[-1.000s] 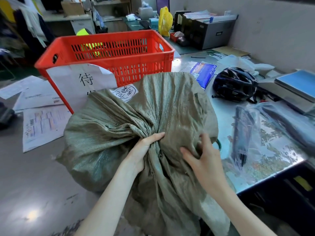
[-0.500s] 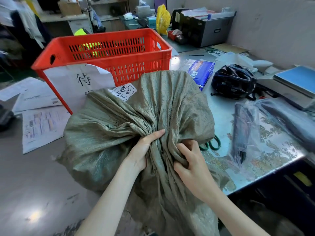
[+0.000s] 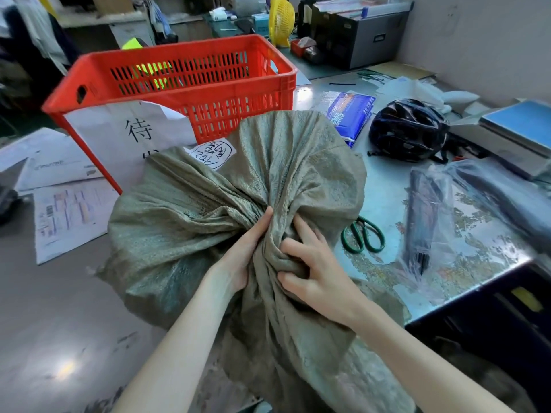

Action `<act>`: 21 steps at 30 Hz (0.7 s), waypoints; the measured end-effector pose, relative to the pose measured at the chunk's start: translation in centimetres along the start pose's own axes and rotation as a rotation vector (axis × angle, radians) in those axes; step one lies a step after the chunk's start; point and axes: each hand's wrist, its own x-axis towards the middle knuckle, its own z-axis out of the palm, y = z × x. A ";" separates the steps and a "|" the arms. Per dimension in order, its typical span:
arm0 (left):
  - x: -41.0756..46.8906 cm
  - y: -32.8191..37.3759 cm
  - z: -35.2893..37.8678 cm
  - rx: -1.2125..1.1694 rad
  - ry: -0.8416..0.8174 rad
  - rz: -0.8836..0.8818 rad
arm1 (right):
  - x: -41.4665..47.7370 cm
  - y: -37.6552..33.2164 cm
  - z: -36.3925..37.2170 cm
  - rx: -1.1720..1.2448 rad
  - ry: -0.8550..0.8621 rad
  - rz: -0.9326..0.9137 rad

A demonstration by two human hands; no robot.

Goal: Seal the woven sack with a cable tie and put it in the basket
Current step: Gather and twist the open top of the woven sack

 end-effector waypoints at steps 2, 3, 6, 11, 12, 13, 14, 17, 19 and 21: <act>0.3 -0.2 -0.2 -0.021 -0.004 0.020 | -0.1 0.3 0.6 -0.151 -0.009 0.010; 0.4 -0.2 -0.3 -0.035 -0.007 0.020 | -0.3 0.5 0.9 -0.211 -0.008 0.007; 0.6 -0.6 -0.7 -0.009 -0.036 0.039 | -0.7 1.0 1.2 -0.325 -0.012 0.004; 1.4 -0.9 -1.4 0.070 -0.037 0.035 | -0.5 2.1 0.9 -0.331 -0.027 0.028; 1.6 -0.9 -1.4 0.079 -0.035 0.026 | -0.4 2.3 0.7 -0.319 -0.025 0.028; 1.7 -1.1 -1.3 0.082 -0.031 0.019 | -0.4 2.5 0.6 -0.303 -0.022 0.029; 1.9 -1.2 -1.3 0.085 -0.020 0.018 | -0.4 2.6 0.4 -0.283 -0.017 0.030; 1.9 -1.4 -0.9 0.058 -0.003 0.022 | -0.9 3.0 0.3 -0.229 -0.028 0.040; 1.7 -1.5 -0.6 0.017 -0.018 0.018 | -1.4 3.3 0.2 -0.163 -0.003 0.042; 1.7 -1.5 -0.2 0.008 0.003 0.028 | -1.8 3.3 0.1 -0.012 0.076 0.092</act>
